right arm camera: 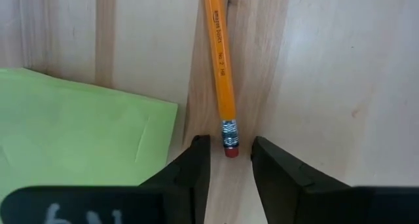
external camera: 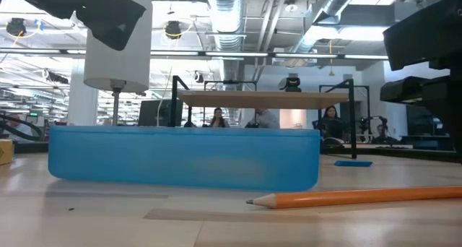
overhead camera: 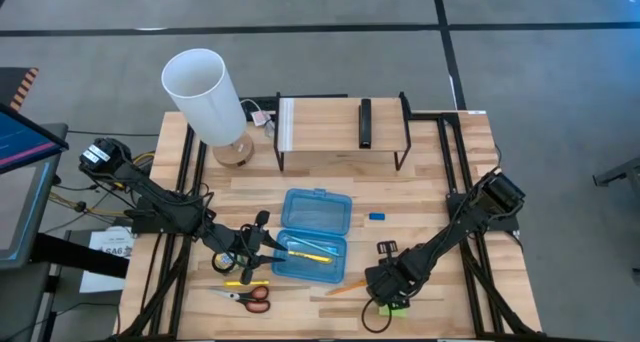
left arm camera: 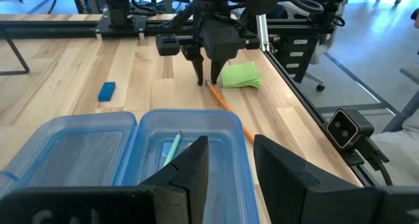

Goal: Pack school essentials
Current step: Put the orange pencil into the blue supply box

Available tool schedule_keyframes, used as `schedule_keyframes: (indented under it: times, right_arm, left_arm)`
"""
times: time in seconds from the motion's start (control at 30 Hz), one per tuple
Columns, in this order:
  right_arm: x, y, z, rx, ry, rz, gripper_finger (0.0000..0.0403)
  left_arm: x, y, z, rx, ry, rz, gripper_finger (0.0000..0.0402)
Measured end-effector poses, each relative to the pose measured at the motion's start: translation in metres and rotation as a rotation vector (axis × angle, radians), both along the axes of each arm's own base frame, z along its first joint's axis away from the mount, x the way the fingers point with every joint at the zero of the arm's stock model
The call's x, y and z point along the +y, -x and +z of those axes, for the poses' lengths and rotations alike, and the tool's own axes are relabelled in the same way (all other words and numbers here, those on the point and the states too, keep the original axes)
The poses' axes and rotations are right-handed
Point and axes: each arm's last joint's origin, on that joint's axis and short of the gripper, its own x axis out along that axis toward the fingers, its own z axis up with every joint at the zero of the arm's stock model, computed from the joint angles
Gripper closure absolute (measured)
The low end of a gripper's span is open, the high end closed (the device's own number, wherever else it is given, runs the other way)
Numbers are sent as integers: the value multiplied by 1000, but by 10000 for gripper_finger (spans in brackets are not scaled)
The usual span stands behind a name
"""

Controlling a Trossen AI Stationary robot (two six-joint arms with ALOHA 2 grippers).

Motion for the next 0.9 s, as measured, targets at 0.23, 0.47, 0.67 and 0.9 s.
schedule_keyframes:
  times: [0.23, 0.47, 0.67, 0.9]
  right_arm:
    - [1, -3, -3, -6, -10, -2, 268]
    - [1, -4, -10, 12, 10, 5, 270]
    - [-1, -5, -11, 12, 17, 6, 299]
    - [-5, -7, -11, 15, 24, 28, 382]
  left_arm:
    - [0, 0, 0, 0, 0, 0, 292]
    - [0, 0, 0, 1, 6, 2, 292]
    - [0, 0, 0, 0, 7, 2, 292]
    - [0, 0, 0, 1, 7, 2, 292]
